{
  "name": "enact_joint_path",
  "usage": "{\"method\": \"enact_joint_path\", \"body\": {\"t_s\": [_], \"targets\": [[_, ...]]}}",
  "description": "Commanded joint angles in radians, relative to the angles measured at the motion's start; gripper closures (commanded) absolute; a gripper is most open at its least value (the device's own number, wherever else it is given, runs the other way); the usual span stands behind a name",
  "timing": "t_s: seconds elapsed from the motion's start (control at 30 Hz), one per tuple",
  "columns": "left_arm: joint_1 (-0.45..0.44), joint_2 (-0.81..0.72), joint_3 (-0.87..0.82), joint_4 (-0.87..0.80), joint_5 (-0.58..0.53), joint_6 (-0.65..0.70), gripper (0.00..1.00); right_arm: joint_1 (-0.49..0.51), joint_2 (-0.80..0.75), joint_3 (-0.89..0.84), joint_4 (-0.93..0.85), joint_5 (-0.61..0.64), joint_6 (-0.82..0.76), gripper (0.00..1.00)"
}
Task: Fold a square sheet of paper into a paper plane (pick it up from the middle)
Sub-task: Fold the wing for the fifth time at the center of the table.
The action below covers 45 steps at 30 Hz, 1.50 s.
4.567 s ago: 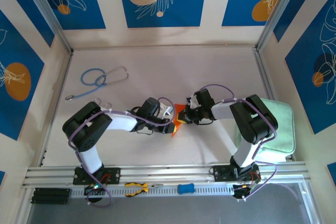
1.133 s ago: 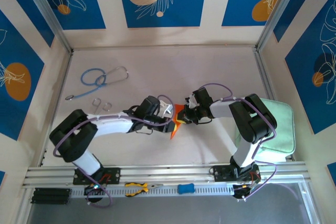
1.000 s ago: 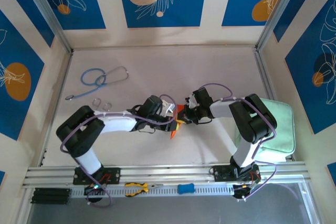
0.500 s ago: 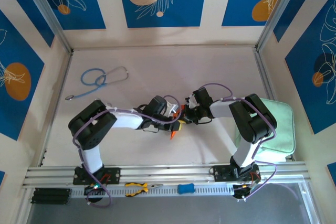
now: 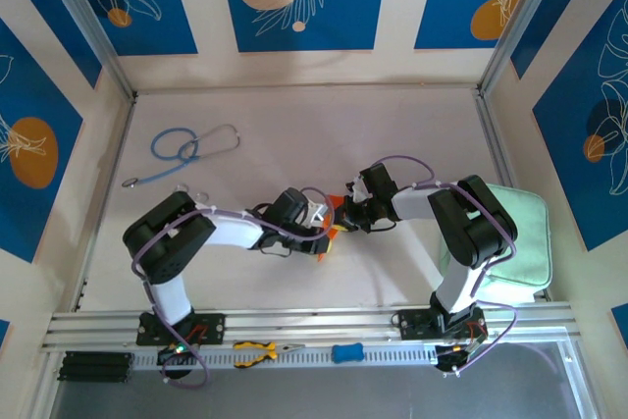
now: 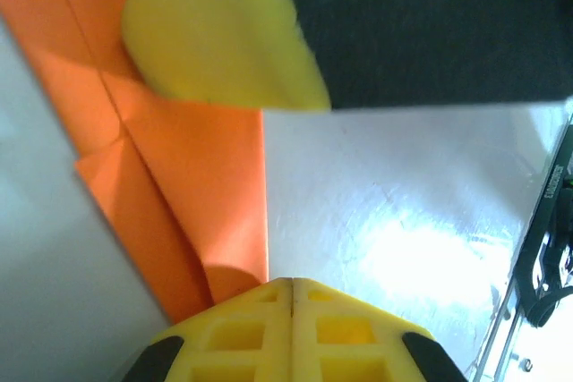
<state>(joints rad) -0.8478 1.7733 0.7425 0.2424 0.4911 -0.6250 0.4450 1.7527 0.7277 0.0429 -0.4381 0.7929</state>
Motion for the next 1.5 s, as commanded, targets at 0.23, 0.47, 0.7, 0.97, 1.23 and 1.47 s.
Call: {"method": "enact_joint_path", "body": {"t_s": [0.23, 0.47, 0.7, 0.97, 1.23, 1.47], "targets": [[-0.054, -0.095, -0.096, -0.227, -0.095, 0.042, 0.96, -0.006, 0.034, -0.002, -0.076, 0.073, -0.012, 0.96], [-0.054, -0.226, -0.08, -0.219, -0.134, 0.039, 0.98, -0.006, 0.031, -0.001, -0.08, 0.074, -0.012, 0.96], [-0.055, -0.235, -0.019, -0.116, -0.095, 0.026, 0.97, -0.004, 0.031, 0.003, -0.083, 0.073, -0.012, 0.96], [-0.068, -0.074, 0.064, -0.1, -0.034, 0.023, 0.94, -0.001, 0.031, 0.007, -0.088, 0.073, -0.014, 0.96], [-0.07, -0.058, -0.065, -0.129, -0.06, 0.0, 0.96, -0.003, 0.024, 0.008, -0.092, 0.07, -0.017, 0.96], [-0.07, -0.154, -0.163, -0.099, -0.047, -0.035, 0.98, -0.004, 0.014, 0.01, -0.095, 0.066, -0.014, 0.96]]}}
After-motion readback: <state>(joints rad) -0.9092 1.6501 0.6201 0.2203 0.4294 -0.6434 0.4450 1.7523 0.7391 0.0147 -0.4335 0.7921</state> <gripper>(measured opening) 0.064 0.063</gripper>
